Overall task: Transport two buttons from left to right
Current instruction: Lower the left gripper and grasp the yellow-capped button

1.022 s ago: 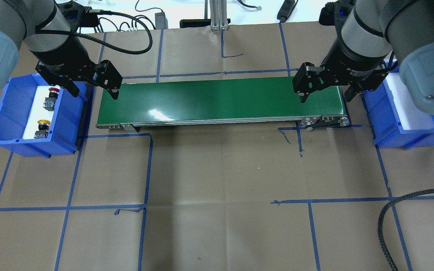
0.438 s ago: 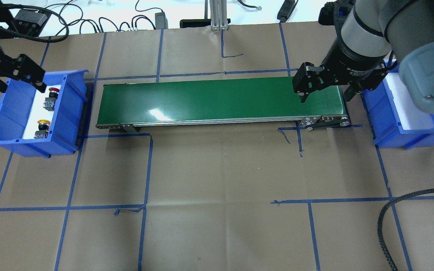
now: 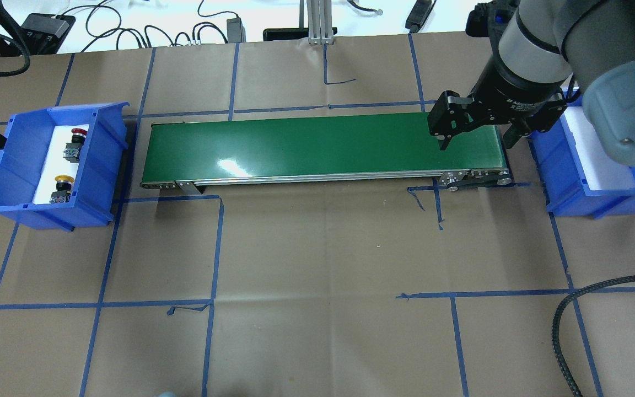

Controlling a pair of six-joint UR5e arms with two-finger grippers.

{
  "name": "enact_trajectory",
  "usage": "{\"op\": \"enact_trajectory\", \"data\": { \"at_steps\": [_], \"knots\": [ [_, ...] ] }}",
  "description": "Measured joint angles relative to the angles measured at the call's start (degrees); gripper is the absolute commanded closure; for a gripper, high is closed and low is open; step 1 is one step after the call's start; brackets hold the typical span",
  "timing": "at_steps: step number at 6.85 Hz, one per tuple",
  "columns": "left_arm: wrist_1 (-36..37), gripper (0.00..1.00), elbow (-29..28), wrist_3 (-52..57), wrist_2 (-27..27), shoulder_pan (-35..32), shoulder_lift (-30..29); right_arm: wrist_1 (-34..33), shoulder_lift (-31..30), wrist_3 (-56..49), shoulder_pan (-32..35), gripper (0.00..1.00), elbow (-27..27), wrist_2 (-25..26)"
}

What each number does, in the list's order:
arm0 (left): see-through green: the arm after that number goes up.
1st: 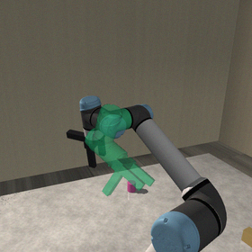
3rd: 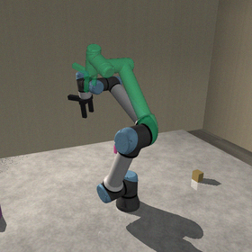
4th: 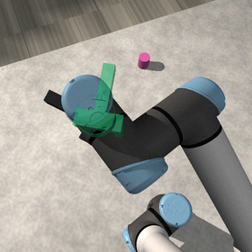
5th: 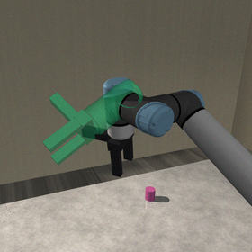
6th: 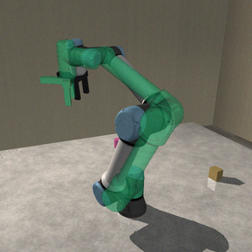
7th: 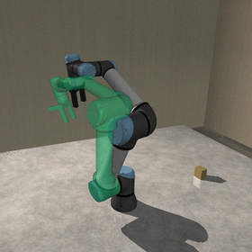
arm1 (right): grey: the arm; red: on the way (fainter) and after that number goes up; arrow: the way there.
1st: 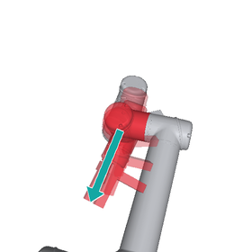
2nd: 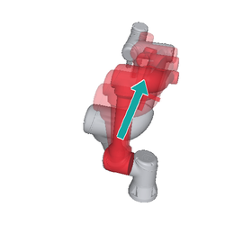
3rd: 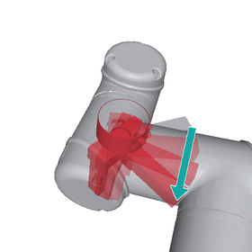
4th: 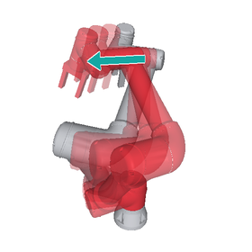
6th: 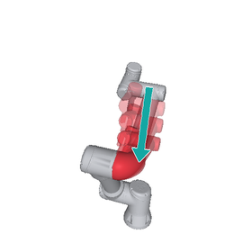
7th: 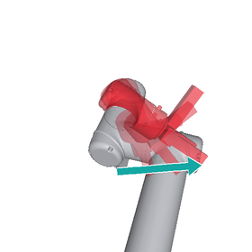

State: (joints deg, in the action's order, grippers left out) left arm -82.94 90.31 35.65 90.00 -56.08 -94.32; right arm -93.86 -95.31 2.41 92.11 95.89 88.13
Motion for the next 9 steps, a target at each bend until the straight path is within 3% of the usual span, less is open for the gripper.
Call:
{"op": "enact_trajectory", "data": {
  "at_steps": [5,9],
  "knots": [
    [14.0,0.01,3.8,2.3,-3.0,1.3,-9.5,0.0,0.0,0.2,0.0,0.0,0.0,-0.1],
    [31.2,0.01,14.0,1.7,-2.8,1.3,-14.9,0.0,0.1,0.2,0.0,0.0,0.0,0.0]
  ]
}}
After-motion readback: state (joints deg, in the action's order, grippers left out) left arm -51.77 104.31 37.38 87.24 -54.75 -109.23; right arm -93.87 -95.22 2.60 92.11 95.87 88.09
